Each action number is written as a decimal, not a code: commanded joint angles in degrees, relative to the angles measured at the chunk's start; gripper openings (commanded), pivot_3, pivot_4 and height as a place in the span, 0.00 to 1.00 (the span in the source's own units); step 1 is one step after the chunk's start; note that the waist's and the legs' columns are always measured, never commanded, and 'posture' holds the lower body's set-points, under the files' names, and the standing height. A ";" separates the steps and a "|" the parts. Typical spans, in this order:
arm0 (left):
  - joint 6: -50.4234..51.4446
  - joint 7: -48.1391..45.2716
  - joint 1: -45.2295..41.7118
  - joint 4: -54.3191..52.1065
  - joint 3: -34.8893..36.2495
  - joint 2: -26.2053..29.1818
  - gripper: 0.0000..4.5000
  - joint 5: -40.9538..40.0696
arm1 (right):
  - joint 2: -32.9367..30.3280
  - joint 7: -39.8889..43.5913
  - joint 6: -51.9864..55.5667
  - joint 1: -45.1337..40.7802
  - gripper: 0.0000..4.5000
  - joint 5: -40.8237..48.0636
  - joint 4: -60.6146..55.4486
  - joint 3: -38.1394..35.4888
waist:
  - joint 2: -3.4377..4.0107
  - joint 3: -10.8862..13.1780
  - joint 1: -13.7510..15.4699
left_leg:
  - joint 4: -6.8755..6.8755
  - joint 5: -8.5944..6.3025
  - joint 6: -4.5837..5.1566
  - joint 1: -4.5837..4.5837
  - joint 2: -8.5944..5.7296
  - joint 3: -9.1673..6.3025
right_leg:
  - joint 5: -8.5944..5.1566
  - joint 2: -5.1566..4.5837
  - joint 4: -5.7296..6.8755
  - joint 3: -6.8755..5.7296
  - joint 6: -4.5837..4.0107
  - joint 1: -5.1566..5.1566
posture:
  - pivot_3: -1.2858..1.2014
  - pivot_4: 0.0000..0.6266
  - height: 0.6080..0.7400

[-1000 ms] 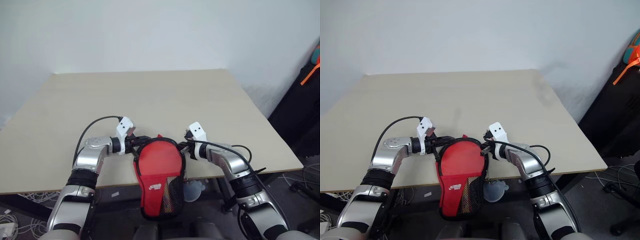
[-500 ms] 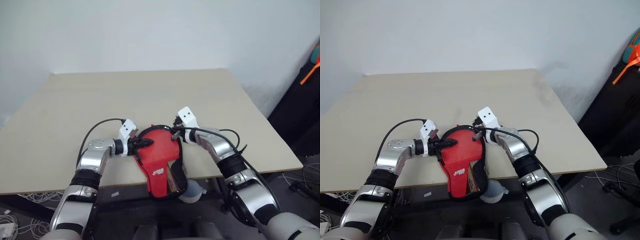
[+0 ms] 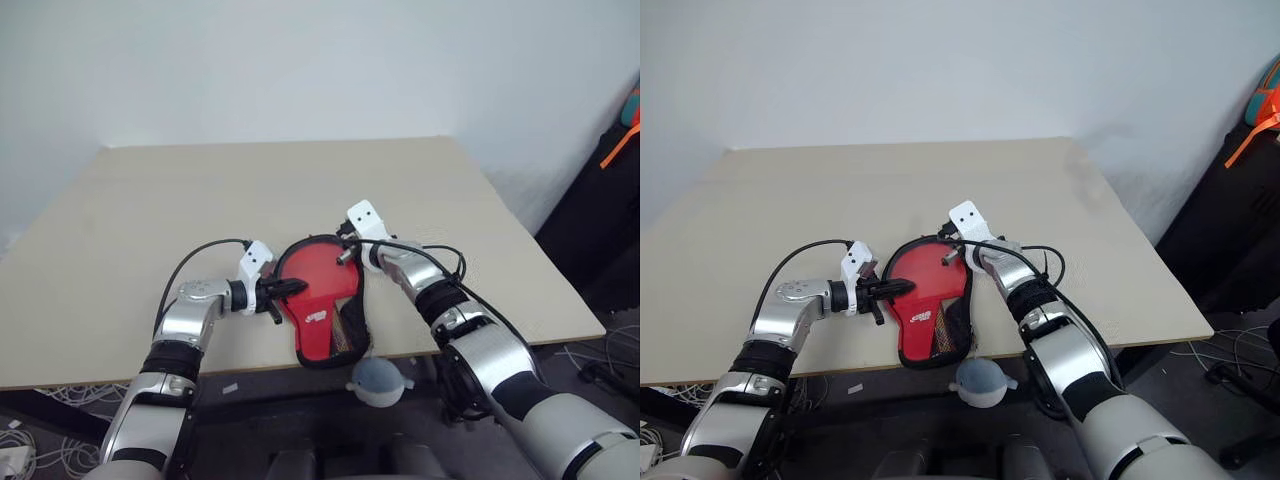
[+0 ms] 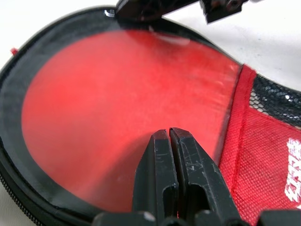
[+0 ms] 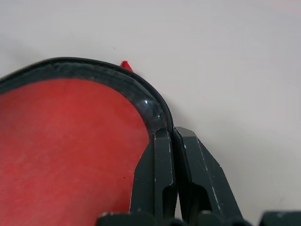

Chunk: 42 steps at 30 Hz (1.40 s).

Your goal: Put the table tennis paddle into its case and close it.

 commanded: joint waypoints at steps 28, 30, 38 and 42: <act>4.10 5.14 7.69 -16.79 7.01 5.75 0.00 -3.14 | -13.92 18.78 24.07 15.38 0.99 10.92 -49.72 -7.73 | 0.04 0.02 -2.47 | -0.06 0.00 -0.02 -0.04 0.00 -0.16 | 0.00 -0.01 0.01 -0.01 0.02 0.01 | 0.52 0.00 0.99; 5.35 6.30 11.71 -21.19 10.46 8.17 0.00 -4.26 | -19.53 22.88 28.31 21.32 0.99 14.32 -59.99 -8.73 | 0.06 0.04 -2.45 | -0.10 0.00 -0.02 -0.05 0.00 -0.12 | -0.01 -0.05 -0.05 0.01 0.02 -0.01 | 0.52 0.00 0.99; 6.22 9.94 23.98 -24.94 21.38 13.90 0.00 -7.10 | -28.60 29.30 35.40 29.06 0.99 24.35 -73.93 -11.68 | 0.13 0.13 -2.56 | -0.19 0.00 -0.01 0.16 0.12 -0.05 | -0.04 0.02 -0.06 0.00 -0.10 -0.04 | 0.52 0.00 0.99; 9.51 12.90 29.54 -29.84 23.76 11.75 0.00 -9.79 | -27.74 29.02 35.01 29.22 0.99 25.81 -73.83 -10.35 | 0.01 0.18 -2.25 | -0.21 -0.01 -0.02 0.07 0.09 -0.01 | -0.04 -0.05 -0.13 0.01 -0.10 -0.08 | 0.52 0.00 0.99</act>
